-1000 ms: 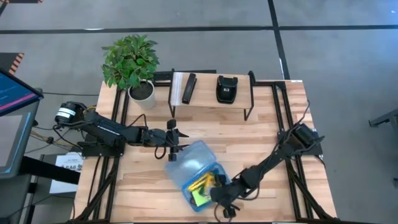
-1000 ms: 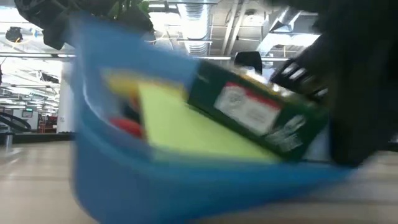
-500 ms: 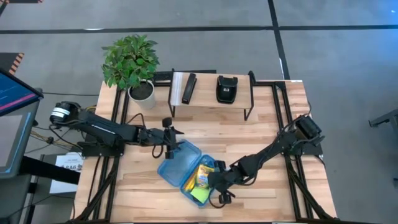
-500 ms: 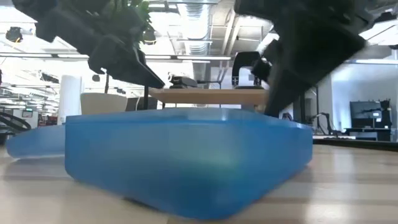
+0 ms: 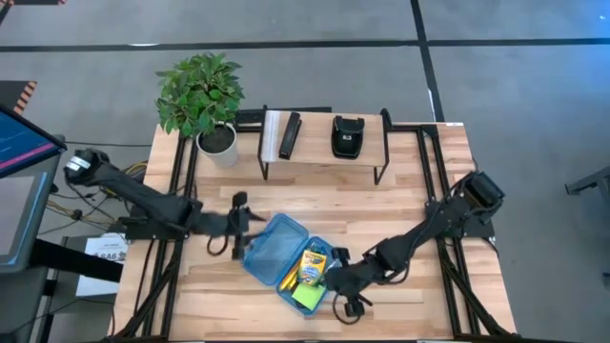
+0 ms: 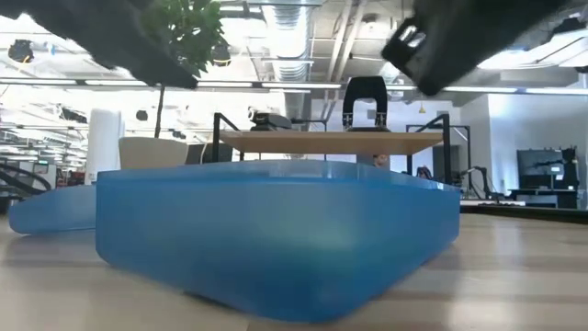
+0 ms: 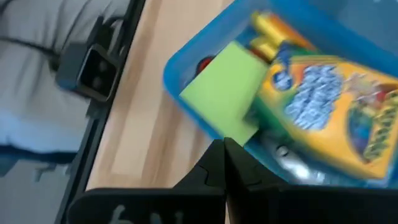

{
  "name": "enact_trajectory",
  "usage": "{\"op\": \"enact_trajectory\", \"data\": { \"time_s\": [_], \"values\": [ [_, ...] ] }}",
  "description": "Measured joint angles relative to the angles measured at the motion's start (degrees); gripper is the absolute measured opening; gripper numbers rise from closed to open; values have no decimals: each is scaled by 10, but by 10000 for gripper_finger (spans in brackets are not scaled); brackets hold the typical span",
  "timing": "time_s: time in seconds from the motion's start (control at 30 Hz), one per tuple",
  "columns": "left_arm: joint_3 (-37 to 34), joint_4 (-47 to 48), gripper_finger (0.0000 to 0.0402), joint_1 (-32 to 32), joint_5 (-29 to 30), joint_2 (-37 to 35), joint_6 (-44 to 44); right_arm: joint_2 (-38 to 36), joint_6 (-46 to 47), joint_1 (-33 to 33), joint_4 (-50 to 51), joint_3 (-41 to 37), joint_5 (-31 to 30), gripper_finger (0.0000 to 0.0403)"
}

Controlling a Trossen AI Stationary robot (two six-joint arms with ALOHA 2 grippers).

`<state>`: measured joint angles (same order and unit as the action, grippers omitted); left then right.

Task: Pack school essentials
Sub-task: Close the supply box

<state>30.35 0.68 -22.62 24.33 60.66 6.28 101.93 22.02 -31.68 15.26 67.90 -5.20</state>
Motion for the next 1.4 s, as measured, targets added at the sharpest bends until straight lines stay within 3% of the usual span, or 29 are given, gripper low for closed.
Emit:
{"op": "enact_trajectory", "data": {
  "time_s": [0.17,0.37,0.7,1.03,1.2,1.4],
  "values": [
    [0,-35,169,-110,61,44,63,5,31,-24,46,0,1,8],
    [0,-129,169,-206,92,123,144,4,45,-29,100,0,-26,8],
    [0,-215,169,-301,93,251,342,1,-16,80,162,0,-25,8],
    [29,-199,169,-290,57,379,465,-28,-86,201,191,1,-23,8],
    [32,-124,169,-264,69,373,510,-25,-116,241,209,1,-23,8],
    [30,-51,169,-232,82,349,501,-19,-139,271,226,1,-22,8]
  ]
}}
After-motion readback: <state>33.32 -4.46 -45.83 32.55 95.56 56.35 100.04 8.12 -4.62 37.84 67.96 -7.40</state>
